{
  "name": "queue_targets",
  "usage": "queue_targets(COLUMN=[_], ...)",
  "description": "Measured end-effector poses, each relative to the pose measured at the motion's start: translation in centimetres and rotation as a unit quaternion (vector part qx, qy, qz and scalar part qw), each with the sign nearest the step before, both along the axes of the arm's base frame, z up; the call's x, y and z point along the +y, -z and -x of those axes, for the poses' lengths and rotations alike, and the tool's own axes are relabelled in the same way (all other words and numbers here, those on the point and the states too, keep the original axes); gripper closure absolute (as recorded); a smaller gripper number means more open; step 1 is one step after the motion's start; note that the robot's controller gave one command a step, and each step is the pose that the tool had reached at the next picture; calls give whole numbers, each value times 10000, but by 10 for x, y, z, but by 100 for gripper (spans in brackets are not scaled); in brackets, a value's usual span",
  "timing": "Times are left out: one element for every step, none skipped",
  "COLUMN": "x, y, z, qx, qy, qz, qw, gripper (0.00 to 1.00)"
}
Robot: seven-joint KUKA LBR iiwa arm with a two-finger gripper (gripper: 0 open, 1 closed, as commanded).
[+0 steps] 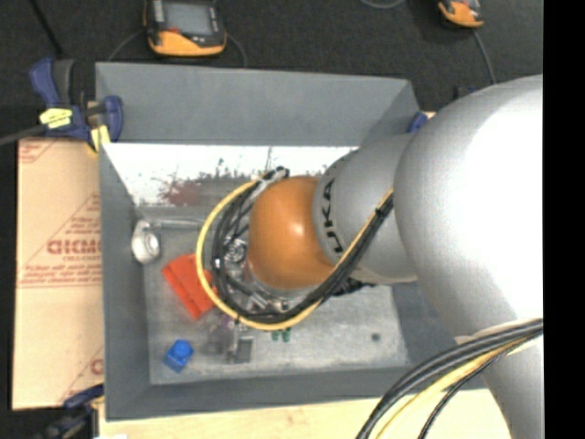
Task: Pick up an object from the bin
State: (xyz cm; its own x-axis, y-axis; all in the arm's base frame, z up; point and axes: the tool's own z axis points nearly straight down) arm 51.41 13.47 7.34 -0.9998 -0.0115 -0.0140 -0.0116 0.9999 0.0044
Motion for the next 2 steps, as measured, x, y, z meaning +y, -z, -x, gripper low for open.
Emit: queue_targets(x=[-2, -2], y=[3, 3], z=[28, 27], qx=[82, 78], qy=[1283, 1294], qz=[13, 11], qw=[9917, 9916], gripper=[0, 100])
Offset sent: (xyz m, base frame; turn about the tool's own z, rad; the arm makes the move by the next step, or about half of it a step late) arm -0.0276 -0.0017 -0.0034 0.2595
